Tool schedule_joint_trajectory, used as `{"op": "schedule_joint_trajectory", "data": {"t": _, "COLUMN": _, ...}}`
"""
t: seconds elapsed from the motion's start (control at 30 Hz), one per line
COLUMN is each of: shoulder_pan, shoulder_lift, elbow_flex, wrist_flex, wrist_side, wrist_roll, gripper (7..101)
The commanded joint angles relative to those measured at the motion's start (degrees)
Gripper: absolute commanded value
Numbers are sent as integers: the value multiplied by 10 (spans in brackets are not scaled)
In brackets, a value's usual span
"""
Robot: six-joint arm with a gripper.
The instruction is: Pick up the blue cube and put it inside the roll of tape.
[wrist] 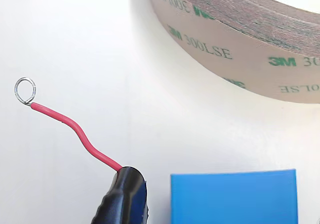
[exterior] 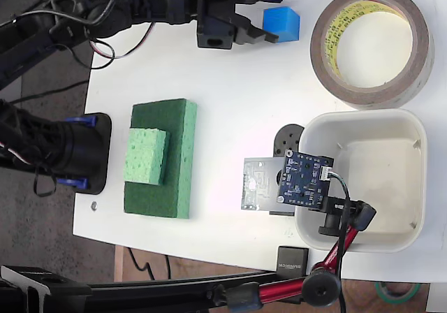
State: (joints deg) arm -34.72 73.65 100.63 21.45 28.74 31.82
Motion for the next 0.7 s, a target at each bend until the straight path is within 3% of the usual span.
{"op": "schedule_joint_trajectory", "data": {"t": 0.03, "shoulder_pan": 2, "shoulder_lift": -4, "elbow_flex": -4, "wrist_flex": -7, "wrist_side": -5, "wrist_roll": 0, "gripper": 997}}
{"op": "schedule_joint_trajectory", "data": {"t": 0.5, "shoulder_pan": 4, "shoulder_lift": -18, "elbow_flex": -4, "wrist_flex": -11, "wrist_side": -9, "wrist_roll": 8, "gripper": 957}}
{"op": "schedule_joint_trajectory", "data": {"t": 0.57, "shoulder_pan": 4, "shoulder_lift": -19, "elbow_flex": -4, "wrist_flex": -10, "wrist_side": -8, "wrist_roll": 10, "gripper": 919}}
{"op": "schedule_joint_trajectory", "data": {"t": 0.7, "shoulder_pan": 3, "shoulder_lift": -19, "elbow_flex": -4, "wrist_flex": -4, "wrist_side": 2, "wrist_roll": 12, "gripper": 753}}
